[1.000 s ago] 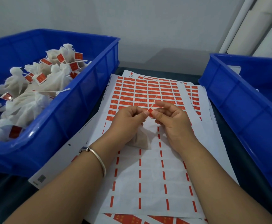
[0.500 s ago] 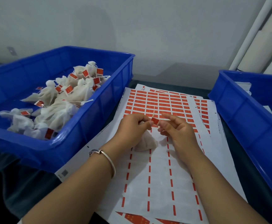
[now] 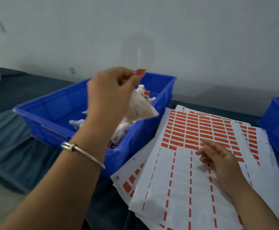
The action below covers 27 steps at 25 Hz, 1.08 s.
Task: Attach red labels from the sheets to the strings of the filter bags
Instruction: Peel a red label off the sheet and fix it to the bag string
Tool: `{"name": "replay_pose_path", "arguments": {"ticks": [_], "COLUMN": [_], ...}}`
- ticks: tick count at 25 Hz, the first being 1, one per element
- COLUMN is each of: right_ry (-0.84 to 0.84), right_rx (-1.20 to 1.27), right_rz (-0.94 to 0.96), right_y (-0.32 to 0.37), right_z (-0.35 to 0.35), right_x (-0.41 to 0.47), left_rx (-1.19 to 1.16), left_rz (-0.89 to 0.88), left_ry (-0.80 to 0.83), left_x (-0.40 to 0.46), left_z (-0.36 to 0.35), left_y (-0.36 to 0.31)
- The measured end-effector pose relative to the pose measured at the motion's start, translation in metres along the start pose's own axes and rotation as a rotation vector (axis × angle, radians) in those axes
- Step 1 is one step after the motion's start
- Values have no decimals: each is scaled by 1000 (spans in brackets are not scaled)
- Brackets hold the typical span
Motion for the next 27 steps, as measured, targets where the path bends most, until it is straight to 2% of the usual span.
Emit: {"name": "replay_pose_path", "arguments": {"ticks": [3,6,8,10,12,14,16,18,20,22,24,27], "right_ry": [6,-14,-26,-38,-46,-49,-19,58,139,166,56,-183], "right_rx": [-27,-13,-12,-24,-45,-66,-116,-348,-486,-496,-530,-511], "right_rz": [11,27,26,3,-20,-54,-96,-95,-118,-116,-69,-13], "right_y": [0,1,0,-2,-3,-4,-5,-1,7,23,48,81], "right_z": [-1,1,3,3,3,0,-8,-24,-34,-22,23,125], "right_x": [1,1,1,1,1,0,-1,-1,1,5,13,19], "left_rx": [381,689,756,760,720,724,780,702,543,399,322,285], "left_rz": [-38,118,287,463,529,478,327,175,116,157,237,280], "left_ry": [-120,-38,52,200,311,319,258,235,303,434,567,769], "left_x": [27,33,26,13,3,0,-3,-13,-36,-70,-104,-156], "left_z": [48,62,61,50,33,20,4,-28,-77,-132,-181,-247], "left_y": [17,75,119,150,158,147,115,78,52,46,53,62]}}
Point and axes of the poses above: each hand's wrist, its own x-axis towards the middle knuckle, its own z-axis out of the back of the hand, y = z × x, the point moved 10 cm from there along x, towards the middle knuckle, and after that the axes turned 13 degrees about -x, right-handed, at the moved point
